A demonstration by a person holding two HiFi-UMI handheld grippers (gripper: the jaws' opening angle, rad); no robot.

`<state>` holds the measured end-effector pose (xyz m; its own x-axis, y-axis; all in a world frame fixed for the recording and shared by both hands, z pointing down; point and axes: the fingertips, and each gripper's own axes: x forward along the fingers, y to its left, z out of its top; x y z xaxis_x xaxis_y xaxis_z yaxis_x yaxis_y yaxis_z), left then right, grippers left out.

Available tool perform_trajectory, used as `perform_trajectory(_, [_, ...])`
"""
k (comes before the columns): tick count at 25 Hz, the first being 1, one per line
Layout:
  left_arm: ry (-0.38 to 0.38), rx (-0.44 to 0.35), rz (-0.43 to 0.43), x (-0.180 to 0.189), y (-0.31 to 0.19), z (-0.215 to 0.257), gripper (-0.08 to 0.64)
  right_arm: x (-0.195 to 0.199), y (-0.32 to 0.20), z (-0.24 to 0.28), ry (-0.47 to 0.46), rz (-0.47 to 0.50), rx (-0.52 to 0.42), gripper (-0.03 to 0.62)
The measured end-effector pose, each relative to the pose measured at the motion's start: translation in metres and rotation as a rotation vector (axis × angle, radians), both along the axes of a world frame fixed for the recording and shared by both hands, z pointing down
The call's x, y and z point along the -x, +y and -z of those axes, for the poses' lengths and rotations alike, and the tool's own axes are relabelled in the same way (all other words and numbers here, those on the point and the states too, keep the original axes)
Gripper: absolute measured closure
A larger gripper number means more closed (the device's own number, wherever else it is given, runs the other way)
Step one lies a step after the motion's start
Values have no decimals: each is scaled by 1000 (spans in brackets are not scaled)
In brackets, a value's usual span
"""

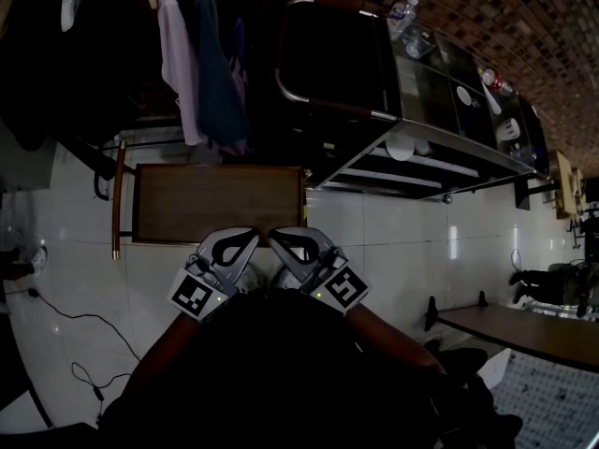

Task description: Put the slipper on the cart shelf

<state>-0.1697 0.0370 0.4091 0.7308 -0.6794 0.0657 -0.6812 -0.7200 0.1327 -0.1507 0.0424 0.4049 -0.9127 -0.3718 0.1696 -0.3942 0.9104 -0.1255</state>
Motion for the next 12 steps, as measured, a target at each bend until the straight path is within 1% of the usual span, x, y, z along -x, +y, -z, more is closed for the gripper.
perform_trajectory(3, [-12,-5,3,-8,-2,5,560,-10,-1,2,-9,-8,9,589])
perform_trajectory(6, [-14,-7,16,-15,-5,7,558,-15,1,0,-9,10,24,589])
perform_trajectory(12, [-9,6,20,-30,-3,1,558,-26,-2,1,-22,18,-4,589])
